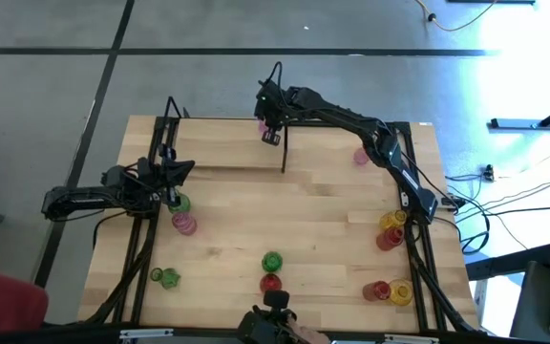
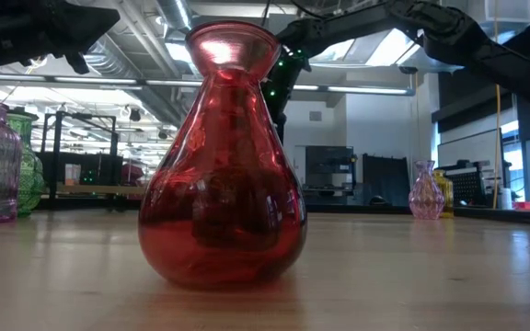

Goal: Sort vases onto shelf
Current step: Put the middle violet vase on the shelf, then put the top violet vase on the shelf aligned with the other violet vase

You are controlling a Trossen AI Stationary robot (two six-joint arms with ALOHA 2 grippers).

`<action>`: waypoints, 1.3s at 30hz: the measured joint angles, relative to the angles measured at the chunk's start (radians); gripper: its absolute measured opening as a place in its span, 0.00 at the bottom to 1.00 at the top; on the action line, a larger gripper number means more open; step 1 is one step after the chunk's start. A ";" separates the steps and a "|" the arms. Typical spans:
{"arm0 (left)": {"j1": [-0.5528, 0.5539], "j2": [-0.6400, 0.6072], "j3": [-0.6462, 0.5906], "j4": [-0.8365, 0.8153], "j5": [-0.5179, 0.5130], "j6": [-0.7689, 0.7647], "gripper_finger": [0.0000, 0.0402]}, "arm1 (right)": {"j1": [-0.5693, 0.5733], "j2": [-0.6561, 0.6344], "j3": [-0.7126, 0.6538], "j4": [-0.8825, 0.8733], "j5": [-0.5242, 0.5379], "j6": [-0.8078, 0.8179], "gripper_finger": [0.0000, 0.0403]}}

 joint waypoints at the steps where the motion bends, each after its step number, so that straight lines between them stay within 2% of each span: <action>1: 0.000 0.000 0.000 0.000 0.000 0.000 0.00 | 0.000 0.000 0.000 0.000 0.002 0.000 0.05; 21: 0.000 0.000 0.000 0.000 0.000 0.000 0.00 | 0.001 0.023 0.001 -0.019 -0.022 0.000 0.06; 32: 0.000 0.000 0.000 0.000 0.000 0.000 0.00 | 0.001 0.020 0.001 -0.013 0.012 -0.020 0.27; 39: 0.000 0.000 0.000 0.000 0.000 0.000 0.00 | 0.015 -0.019 0.012 -0.014 -0.006 -0.040 0.31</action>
